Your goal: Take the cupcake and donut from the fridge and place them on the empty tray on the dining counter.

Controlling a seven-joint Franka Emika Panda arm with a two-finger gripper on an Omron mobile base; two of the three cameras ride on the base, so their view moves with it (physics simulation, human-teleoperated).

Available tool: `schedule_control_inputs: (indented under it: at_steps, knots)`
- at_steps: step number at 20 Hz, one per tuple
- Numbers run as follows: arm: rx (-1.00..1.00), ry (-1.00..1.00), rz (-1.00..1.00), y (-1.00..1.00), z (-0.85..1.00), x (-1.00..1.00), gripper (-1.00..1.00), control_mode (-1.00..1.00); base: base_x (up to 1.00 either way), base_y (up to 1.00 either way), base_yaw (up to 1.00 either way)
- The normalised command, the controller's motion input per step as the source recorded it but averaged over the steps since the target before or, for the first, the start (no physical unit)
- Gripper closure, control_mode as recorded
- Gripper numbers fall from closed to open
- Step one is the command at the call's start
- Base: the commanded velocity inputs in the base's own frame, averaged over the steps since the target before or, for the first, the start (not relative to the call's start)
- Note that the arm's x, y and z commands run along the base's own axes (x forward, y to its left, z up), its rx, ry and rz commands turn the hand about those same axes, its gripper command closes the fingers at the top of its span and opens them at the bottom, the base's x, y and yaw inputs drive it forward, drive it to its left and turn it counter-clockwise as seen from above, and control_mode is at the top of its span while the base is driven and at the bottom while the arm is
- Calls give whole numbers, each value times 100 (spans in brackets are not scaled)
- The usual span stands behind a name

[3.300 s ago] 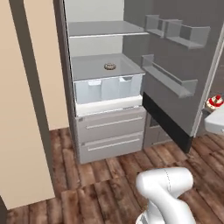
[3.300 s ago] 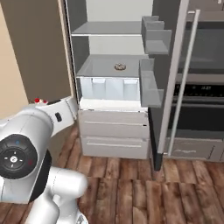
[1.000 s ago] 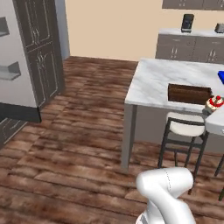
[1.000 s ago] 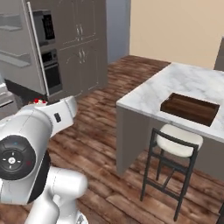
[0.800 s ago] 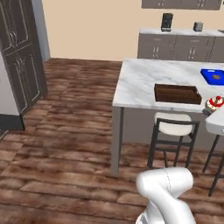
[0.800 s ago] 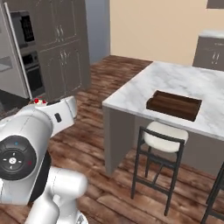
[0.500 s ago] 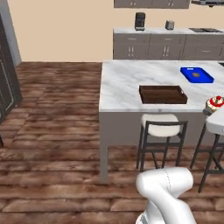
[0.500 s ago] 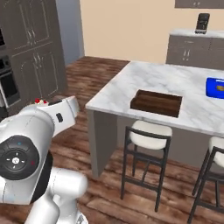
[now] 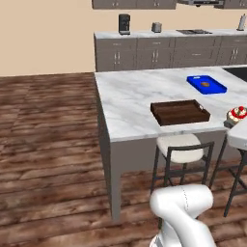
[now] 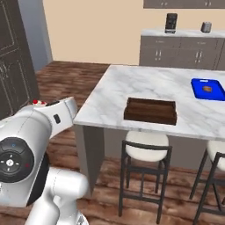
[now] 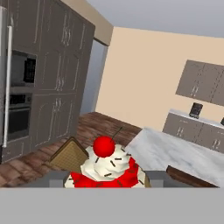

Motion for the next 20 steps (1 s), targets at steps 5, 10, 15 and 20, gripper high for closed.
schedule_control_inputs:
  at_steps: [5, 10, 15, 20]
  knots:
    - [0, 0, 0, 0, 0, 0, 100, 100, 80, 28, -26]
    - [0, 0, 0, 0, 0, 0, 100, 100, 55, 0, -27]
    - [0, 0, 0, 0, 0, 0, 100, 100, 74, 0, -23]
    - [0, 0, 0, 0, 0, 0, 100, 100, 92, 0, -18]
